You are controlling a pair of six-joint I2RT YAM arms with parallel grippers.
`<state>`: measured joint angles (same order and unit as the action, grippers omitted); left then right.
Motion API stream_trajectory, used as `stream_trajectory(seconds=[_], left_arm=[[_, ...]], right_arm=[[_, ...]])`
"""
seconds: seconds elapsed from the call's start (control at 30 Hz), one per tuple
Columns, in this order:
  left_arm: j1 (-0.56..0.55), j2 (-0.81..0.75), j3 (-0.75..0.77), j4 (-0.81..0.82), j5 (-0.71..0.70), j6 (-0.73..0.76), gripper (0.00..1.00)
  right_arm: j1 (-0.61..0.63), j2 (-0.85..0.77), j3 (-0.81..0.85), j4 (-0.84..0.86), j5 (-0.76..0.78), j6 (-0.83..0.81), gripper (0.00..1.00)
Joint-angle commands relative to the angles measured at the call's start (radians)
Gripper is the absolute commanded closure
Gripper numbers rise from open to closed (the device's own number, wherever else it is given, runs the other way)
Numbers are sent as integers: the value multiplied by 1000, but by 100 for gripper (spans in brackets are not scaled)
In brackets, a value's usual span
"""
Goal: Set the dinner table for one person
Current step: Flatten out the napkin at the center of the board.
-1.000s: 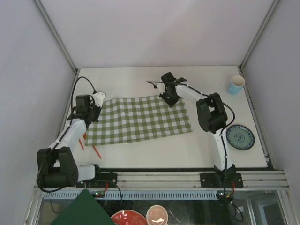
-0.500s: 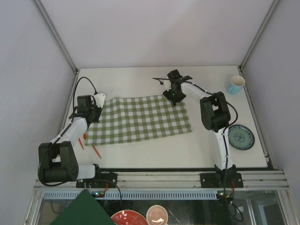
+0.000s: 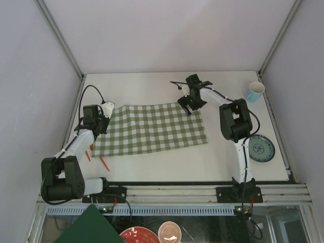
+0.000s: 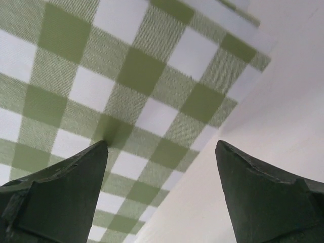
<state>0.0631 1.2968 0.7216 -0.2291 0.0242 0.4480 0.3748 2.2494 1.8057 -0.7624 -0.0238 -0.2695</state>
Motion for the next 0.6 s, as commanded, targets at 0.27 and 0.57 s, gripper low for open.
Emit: stream_trajectory(seconds=[0.27, 0.57], left_arm=[[-32, 105, 114, 27, 97, 17, 100], [-158, 278, 357, -152, 243, 132, 100]], right_arm=[[168, -301, 52, -89, 129, 44, 9], [177, -288, 101, -143, 69, 46, 68]])
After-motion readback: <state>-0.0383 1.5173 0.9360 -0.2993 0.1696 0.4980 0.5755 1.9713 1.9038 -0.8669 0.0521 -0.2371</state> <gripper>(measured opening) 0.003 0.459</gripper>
